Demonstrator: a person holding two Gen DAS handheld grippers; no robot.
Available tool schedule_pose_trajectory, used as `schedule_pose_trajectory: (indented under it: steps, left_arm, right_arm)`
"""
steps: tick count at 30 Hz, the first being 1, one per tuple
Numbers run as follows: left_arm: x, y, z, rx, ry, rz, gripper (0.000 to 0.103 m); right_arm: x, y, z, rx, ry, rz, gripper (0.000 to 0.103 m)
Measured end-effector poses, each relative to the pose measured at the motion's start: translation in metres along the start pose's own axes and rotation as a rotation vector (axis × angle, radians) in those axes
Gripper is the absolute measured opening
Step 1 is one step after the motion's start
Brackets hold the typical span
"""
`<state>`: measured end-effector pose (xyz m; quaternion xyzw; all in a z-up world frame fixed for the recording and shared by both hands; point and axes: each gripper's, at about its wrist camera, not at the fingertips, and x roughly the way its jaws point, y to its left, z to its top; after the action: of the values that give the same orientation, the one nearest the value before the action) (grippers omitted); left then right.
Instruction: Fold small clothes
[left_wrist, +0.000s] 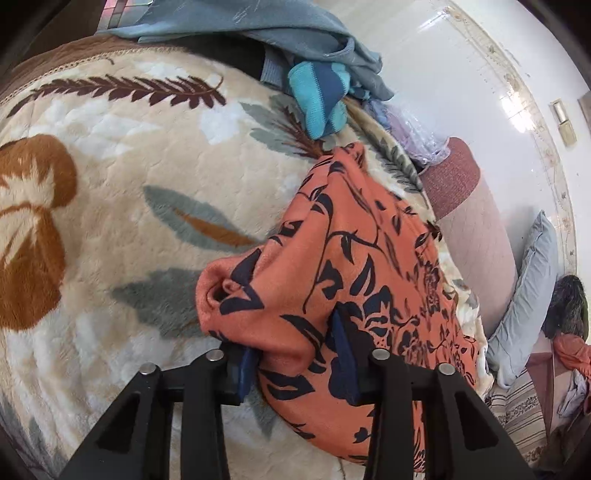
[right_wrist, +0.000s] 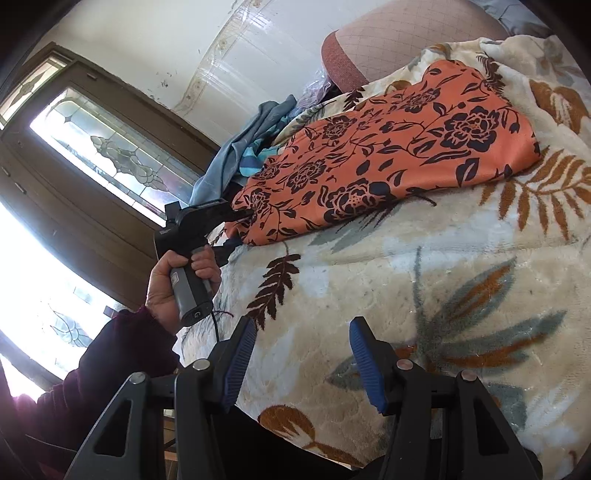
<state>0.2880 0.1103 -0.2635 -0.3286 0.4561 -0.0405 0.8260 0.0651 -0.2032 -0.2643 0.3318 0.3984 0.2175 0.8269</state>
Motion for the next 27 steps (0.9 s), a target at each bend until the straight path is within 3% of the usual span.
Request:
schedule_pose_trajectory:
  steps: [5, 8, 10, 11, 13, 14, 15, 17, 19, 20, 21, 24, 27]
  left_arm:
    - [-0.016, -0.007, -0.008, 0.063, -0.063, -0.027, 0.021]
    - [-0.022, -0.008, -0.006, 0.078, -0.071, -0.058, 0.019]
    - [-0.019, -0.014, -0.005, 0.124, -0.055, -0.019, 0.020]
    - [-0.016, -0.014, -0.004, 0.133, -0.036, 0.008, 0.022]
    - [-0.007, -0.006, -0.003, 0.084, 0.007, 0.024, 0.035]
    - [-0.003, 0.001, -0.002, 0.040, 0.029, 0.014, 0.052]
    - [0.001, 0.008, -0.002, -0.011, 0.046, -0.011, 0.060]
    - [0.000, 0.014, -0.002, -0.050, 0.031, -0.041, 0.060]
    - [0.000, 0.010, -0.001, -0.023, 0.020, -0.031, 0.052]
    - [-0.001, 0.008, -0.002, -0.009, 0.010, -0.024, 0.033]
    - [-0.001, 0.005, -0.001, 0.000, 0.009, -0.025, 0.030]
    - [-0.008, -0.005, 0.000, 0.041, -0.018, -0.028, 0.023]
    - [-0.018, -0.021, 0.000, 0.119, -0.051, -0.044, 0.019]
  right_arm:
    - [0.002, 0.002, 0.001, -0.016, -0.009, -0.016, 0.057]
    - [0.006, 0.003, 0.004, -0.024, -0.004, -0.024, 0.057]
    - [0.008, 0.003, 0.005, -0.026, -0.005, -0.025, 0.057]
    - [0.009, 0.003, 0.005, -0.022, -0.003, -0.024, 0.057]
    - [0.010, 0.001, 0.007, -0.007, -0.003, -0.022, 0.057]
    - [0.010, -0.001, 0.010, 0.004, -0.006, -0.023, 0.057]
    - [0.011, -0.003, 0.013, 0.015, -0.015, -0.029, 0.057]
    - [0.014, -0.004, 0.026, 0.015, -0.048, -0.058, 0.057]
    - [0.022, -0.001, 0.046, -0.018, -0.086, -0.117, 0.051]
    - [0.029, 0.001, 0.059, -0.031, -0.102, -0.140, 0.044]
    - [0.038, 0.003, 0.073, -0.027, -0.108, -0.150, 0.029]
    - [0.068, 0.002, 0.113, 0.048, -0.107, -0.200, 0.019]
    - [0.090, -0.005, 0.140, 0.126, -0.150, -0.214, 0.018]
